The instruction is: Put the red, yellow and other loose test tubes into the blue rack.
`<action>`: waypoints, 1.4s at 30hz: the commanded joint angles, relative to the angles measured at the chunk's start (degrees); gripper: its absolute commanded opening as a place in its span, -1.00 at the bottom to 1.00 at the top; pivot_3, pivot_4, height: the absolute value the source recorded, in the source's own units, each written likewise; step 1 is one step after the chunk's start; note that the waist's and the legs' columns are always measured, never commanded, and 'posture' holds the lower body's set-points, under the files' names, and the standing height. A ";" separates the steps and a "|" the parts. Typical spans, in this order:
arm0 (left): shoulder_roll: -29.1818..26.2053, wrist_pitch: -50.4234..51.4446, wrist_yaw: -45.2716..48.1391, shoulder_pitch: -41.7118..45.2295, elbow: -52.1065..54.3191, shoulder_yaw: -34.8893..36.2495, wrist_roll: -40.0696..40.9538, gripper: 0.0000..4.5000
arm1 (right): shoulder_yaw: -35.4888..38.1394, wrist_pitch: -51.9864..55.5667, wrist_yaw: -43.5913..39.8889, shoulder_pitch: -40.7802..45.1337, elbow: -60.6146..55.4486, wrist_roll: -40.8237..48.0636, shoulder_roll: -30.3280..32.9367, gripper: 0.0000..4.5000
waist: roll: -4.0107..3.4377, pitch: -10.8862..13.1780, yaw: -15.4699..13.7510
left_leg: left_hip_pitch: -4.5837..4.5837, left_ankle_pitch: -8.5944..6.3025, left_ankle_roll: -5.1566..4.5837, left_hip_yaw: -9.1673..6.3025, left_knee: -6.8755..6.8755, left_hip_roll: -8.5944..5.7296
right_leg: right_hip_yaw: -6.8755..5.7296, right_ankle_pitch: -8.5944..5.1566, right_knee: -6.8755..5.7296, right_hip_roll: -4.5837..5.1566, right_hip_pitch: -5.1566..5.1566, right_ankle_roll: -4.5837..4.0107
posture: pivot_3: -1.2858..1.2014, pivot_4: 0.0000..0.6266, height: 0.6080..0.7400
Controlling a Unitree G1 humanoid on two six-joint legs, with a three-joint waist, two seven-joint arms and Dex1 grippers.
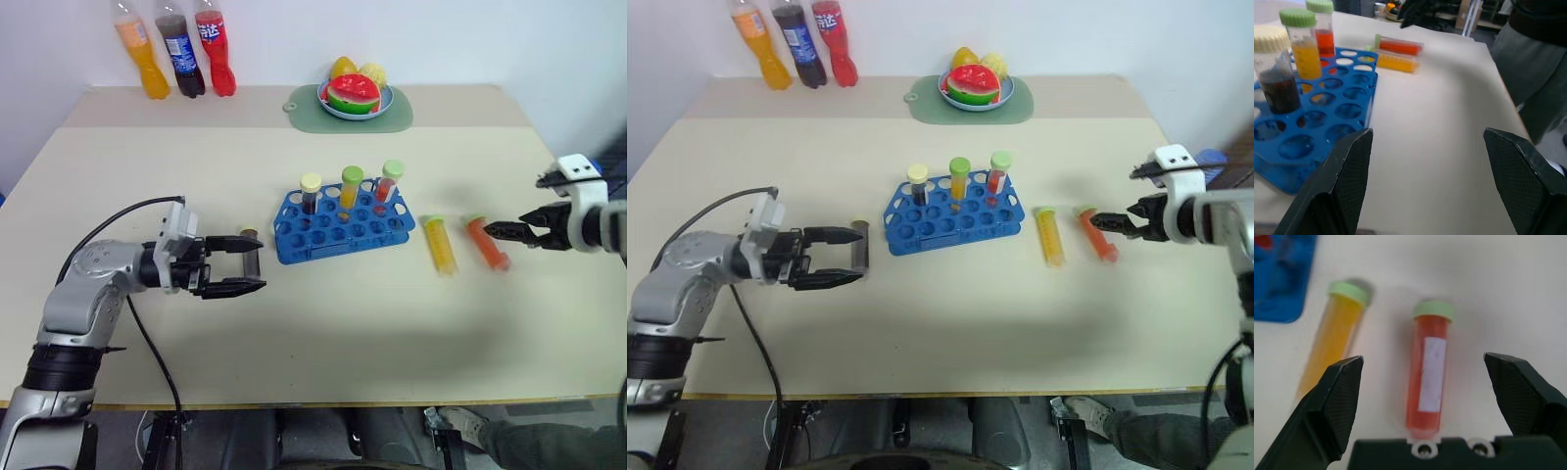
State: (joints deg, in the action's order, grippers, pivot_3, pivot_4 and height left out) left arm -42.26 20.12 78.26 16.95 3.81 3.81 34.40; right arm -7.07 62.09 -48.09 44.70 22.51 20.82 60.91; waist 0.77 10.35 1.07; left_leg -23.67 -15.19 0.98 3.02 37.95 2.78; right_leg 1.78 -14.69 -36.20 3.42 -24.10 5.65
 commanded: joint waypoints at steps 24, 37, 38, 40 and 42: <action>-0.90 1.85 -6.82 -12.83 12.28 7.74 5.06 0.66 | -5.11 -20.46 -14.91 17.58 28.51 -21.84 -7.80 -0.64 | -0.17 0.06 -0.31 | -0.51 0.02 0.03 0.01 0.13 -0.03 | -0.02 0.13 -0.12 0.00 -0.46 0.21 | 0.03 -0.52 1.00; 10.73 -8.25 -12.67 -0.09 -0.84 0.98 -3.95 0.66 | 32.68 -19.67 9.01 -20.08 -42.01 2.80 -32.80 -0.64 | -0.11 -0.06 -0.34 | -0.47 0.03 0.06 -0.24 0.27 0.02 | -0.17 0.23 -0.36 -0.12 -0.36 0.38 | 0.03 -0.52 1.00; 11.42 -8.42 -13.05 0.66 -1.40 0.63 -4.08 0.66 | 31.55 -22.70 10.72 -21.56 -43.24 2.03 -35.39 -0.64 | -0.11 -0.06 -0.25 | -0.44 0.03 0.06 -0.25 0.27 0.02 | -0.16 0.23 -0.39 -0.12 -0.34 0.38 | 0.03 -0.52 1.00; 12.18 -8.66 -13.11 1.46 -1.94 -0.02 -4.54 0.66 | 27.71 -30.77 13.90 -23.77 -43.17 -1.94 -39.41 -0.64 | -0.12 -0.06 -0.21 | -0.41 0.04 0.07 -0.25 0.27 0.02 | -0.15 0.22 -0.46 -0.13 -0.35 0.38 | 0.03 -0.52 1.00; 12.57 -8.91 -13.01 2.12 -2.61 -0.62 -4.95 0.66 | 24.31 -36.60 16.71 -25.03 -42.25 -4.53 -42.69 -0.64 | -0.12 -0.06 -0.14 | -0.40 0.05 0.08 -0.25 0.27 0.02 | -0.15 0.22 -0.47 -0.13 -0.35 0.38 | 0.03 -0.52 1.00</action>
State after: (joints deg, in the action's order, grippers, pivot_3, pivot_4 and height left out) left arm -29.60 12.15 65.19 18.23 1.13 3.05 29.76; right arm 18.63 31.08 -33.50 19.47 -17.91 18.02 18.85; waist 0.64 10.29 0.93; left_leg -24.05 -15.14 1.07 2.78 38.22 2.80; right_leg 1.63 -14.47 -36.70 3.29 -24.45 6.02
